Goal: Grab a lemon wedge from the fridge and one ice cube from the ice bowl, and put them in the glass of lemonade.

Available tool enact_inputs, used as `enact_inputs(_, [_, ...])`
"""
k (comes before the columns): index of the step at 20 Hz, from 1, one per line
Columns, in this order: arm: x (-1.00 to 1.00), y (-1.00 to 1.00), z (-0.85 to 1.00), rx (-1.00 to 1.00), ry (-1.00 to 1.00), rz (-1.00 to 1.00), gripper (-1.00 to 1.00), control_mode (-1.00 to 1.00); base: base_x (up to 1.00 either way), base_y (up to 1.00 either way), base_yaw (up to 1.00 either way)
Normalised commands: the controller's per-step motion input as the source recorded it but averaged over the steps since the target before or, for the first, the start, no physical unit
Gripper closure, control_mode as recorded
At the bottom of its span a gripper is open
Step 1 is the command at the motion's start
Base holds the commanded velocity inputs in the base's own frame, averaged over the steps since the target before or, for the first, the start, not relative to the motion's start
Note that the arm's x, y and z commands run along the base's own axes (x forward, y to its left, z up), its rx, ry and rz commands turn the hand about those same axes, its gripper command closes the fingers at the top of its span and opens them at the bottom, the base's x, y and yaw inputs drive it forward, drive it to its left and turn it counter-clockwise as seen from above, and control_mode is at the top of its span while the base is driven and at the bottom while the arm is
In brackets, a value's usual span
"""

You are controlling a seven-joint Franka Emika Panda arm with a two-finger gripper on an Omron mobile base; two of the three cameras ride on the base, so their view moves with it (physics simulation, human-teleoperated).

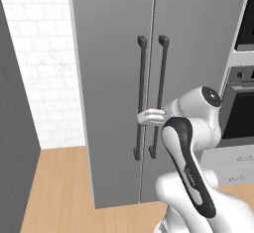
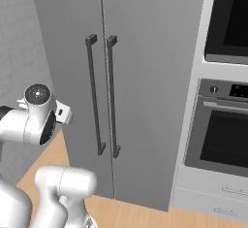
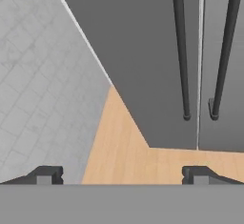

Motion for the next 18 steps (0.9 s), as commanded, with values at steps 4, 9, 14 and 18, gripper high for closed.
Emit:
enact_inputs(4, [0.4, -0.29, -0.37, -0.03, -0.19, 0.0, -1.0, -1.0, 0.0, 0.0, 0.0])
enact_inputs(9, [0.54, -0.68, -0.1, 0.0, -0.06, 0.0, -1.0, -1.0, 0.0, 0.0, 0.0])
enact_inputs(14, [0.23, -0.57, -0.02, -0.01, 0.1, -0.02, -1.0, -1.0, 0.0, 0.0, 0.0])
enact_inputs(18, [0.11, -0.34, 0.0, 0.0, 0.0, 0.0, -1.0, -1.0, 0.0, 0.0, 0.0])
